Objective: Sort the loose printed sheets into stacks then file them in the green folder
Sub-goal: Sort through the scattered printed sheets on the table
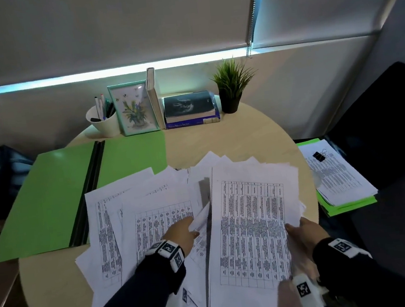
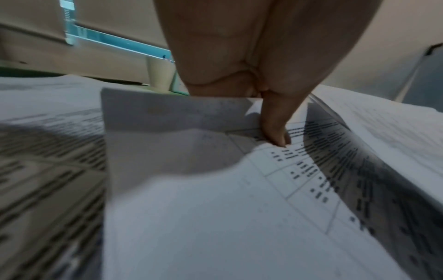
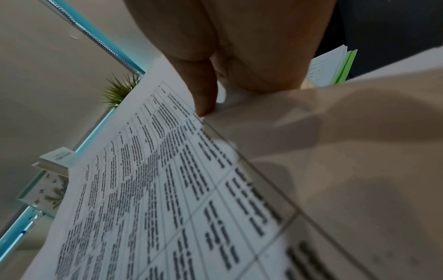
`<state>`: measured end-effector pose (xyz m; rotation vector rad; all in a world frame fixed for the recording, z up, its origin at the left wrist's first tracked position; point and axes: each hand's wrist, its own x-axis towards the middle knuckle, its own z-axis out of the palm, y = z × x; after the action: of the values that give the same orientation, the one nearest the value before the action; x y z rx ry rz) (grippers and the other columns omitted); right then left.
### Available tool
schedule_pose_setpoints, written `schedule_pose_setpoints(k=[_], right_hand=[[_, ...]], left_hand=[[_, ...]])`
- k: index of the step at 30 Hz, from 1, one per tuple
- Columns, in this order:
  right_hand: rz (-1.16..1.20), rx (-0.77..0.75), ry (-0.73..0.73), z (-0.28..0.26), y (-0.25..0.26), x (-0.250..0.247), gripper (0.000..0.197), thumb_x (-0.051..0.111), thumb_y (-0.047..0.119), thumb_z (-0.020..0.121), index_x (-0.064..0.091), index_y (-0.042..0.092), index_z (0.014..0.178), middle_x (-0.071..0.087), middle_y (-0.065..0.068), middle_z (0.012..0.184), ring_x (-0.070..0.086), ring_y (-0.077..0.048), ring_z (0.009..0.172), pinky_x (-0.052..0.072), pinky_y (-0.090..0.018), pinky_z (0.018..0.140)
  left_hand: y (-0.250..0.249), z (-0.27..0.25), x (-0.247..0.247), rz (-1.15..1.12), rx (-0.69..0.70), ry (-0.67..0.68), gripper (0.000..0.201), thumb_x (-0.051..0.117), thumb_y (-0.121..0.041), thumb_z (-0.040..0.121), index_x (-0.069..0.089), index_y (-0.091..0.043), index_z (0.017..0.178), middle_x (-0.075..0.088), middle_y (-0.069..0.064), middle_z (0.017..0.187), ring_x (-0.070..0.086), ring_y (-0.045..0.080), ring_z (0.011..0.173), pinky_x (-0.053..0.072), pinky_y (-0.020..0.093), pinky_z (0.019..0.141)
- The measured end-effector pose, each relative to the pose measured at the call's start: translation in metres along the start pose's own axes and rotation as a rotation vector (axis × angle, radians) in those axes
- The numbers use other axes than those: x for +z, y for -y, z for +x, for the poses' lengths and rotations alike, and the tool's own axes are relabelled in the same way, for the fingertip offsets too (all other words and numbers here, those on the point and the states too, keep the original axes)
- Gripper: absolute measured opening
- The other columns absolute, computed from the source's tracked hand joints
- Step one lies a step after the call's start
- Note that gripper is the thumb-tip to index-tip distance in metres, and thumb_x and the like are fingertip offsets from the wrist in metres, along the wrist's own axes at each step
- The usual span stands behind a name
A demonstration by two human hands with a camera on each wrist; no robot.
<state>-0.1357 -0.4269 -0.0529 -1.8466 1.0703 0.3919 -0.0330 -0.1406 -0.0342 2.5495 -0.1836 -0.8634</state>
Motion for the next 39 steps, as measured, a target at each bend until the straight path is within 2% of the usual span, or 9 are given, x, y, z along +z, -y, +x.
schedule_pose_setpoints(k=[5, 11, 14, 16, 19, 21, 25, 31, 39], right_hand=[[0.079, 0.011, 0.005, 0.011, -0.01, 0.001, 0.008, 0.062, 0.018, 0.087, 0.059, 0.013, 0.081, 0.067, -0.022, 0.109, 0.062, -0.037, 0.102, 0.046, -0.051, 0.098], [-0.223, 0.019, -0.048, -0.006, 0.007, 0.002, 0.045, 0.053, 0.029, 0.093, 0.051, -0.007, 0.12, 0.054, -0.025, 0.128, 0.052, -0.036, 0.118, 0.04, -0.034, 0.094], [-0.307, -0.006, -0.046, -0.013, 0.016, 0.003, 0.047, 0.048, 0.03, 0.095, 0.047, -0.008, 0.123, 0.05, -0.026, 0.132, 0.049, -0.035, 0.121, 0.038, -0.032, 0.094], [-0.346, -0.022, -0.055, -0.013, 0.019, 0.008, 0.049, 0.046, 0.031, 0.095, 0.046, -0.008, 0.124, 0.049, -0.026, 0.134, 0.049, -0.035, 0.122, 0.038, -0.031, 0.095], [-0.399, -0.071, -0.045, -0.019, 0.024, 0.016, 0.048, 0.047, 0.031, 0.096, 0.046, -0.008, 0.125, 0.05, -0.026, 0.133, 0.049, -0.034, 0.122, 0.038, -0.03, 0.094], [-0.406, -0.091, -0.035, -0.02, 0.024, 0.023, 0.046, 0.048, 0.03, 0.095, 0.049, -0.008, 0.122, 0.052, -0.026, 0.131, 0.05, -0.035, 0.12, 0.039, -0.031, 0.093], [-0.392, -0.077, -0.031, -0.025, 0.022, 0.033, 0.044, 0.049, 0.03, 0.095, 0.05, -0.007, 0.12, 0.054, -0.025, 0.128, 0.051, -0.034, 0.119, 0.039, -0.031, 0.093], [-0.345, -0.067, -0.041, -0.03, 0.018, 0.036, 0.042, 0.05, 0.028, 0.094, 0.05, -0.005, 0.121, 0.055, -0.024, 0.129, 0.053, -0.033, 0.118, 0.039, -0.03, 0.092], [-0.245, -0.07, -0.038, -0.031, 0.012, 0.037, 0.031, 0.054, 0.023, 0.093, 0.057, -0.002, 0.11, 0.059, -0.023, 0.121, 0.053, -0.035, 0.116, 0.039, -0.031, 0.088]], left_hand=[[0.039, -0.014, -0.015, -0.21, -0.105, -0.109, 0.038, 0.048, -0.008, 0.093, 0.051, -0.017, 0.131, 0.062, 0.009, 0.117, 0.057, 0.022, 0.093, 0.044, 0.024, 0.078], [0.091, -0.035, -0.022, -0.258, -0.336, -0.143, 0.036, 0.048, -0.007, 0.091, 0.052, -0.01, 0.126, 0.062, 0.014, 0.114, 0.058, 0.027, 0.095, 0.041, 0.023, 0.077], [0.105, -0.046, -0.022, -0.19, -0.486, -0.117, 0.014, 0.045, -0.008, 0.092, 0.057, 0.0, 0.091, 0.056, 0.012, 0.096, 0.053, 0.023, 0.091, 0.034, 0.023, 0.073], [0.109, -0.055, -0.022, -0.202, -0.57, -0.131, 0.032, 0.041, -0.007, 0.094, 0.037, -0.009, 0.062, 0.04, 0.003, 0.072, 0.047, 0.016, 0.079, 0.03, 0.021, 0.073], [0.119, -0.062, -0.02, -0.187, -0.616, -0.068, 0.022, 0.038, -0.009, 0.093, 0.038, -0.009, 0.071, 0.041, 0.0, 0.075, 0.049, 0.018, 0.073, 0.035, 0.023, 0.073], [0.12, -0.071, -0.022, -0.206, -0.622, -0.068, 0.008, 0.046, -0.014, 0.086, 0.044, -0.008, 0.091, 0.051, 0.002, 0.085, 0.055, 0.02, 0.078, 0.041, 0.024, 0.071], [0.122, -0.074, -0.026, -0.176, -0.549, -0.224, 0.036, 0.06, -0.023, 0.073, 0.049, -0.011, 0.104, 0.058, 0.007, 0.103, 0.06, 0.027, 0.09, 0.052, 0.032, 0.078], [0.123, -0.064, -0.022, -0.298, -0.461, -0.241, 0.063, 0.074, -0.034, 0.074, 0.043, -0.012, 0.125, 0.052, 0.01, 0.126, 0.056, 0.03, 0.11, 0.046, 0.033, 0.094], [0.115, -0.054, -0.014, -0.241, -0.31, -0.337, 0.031, 0.052, -0.001, 0.082, 0.05, -0.011, 0.111, 0.062, 0.012, 0.102, 0.06, 0.03, 0.086, 0.049, 0.03, 0.07]])
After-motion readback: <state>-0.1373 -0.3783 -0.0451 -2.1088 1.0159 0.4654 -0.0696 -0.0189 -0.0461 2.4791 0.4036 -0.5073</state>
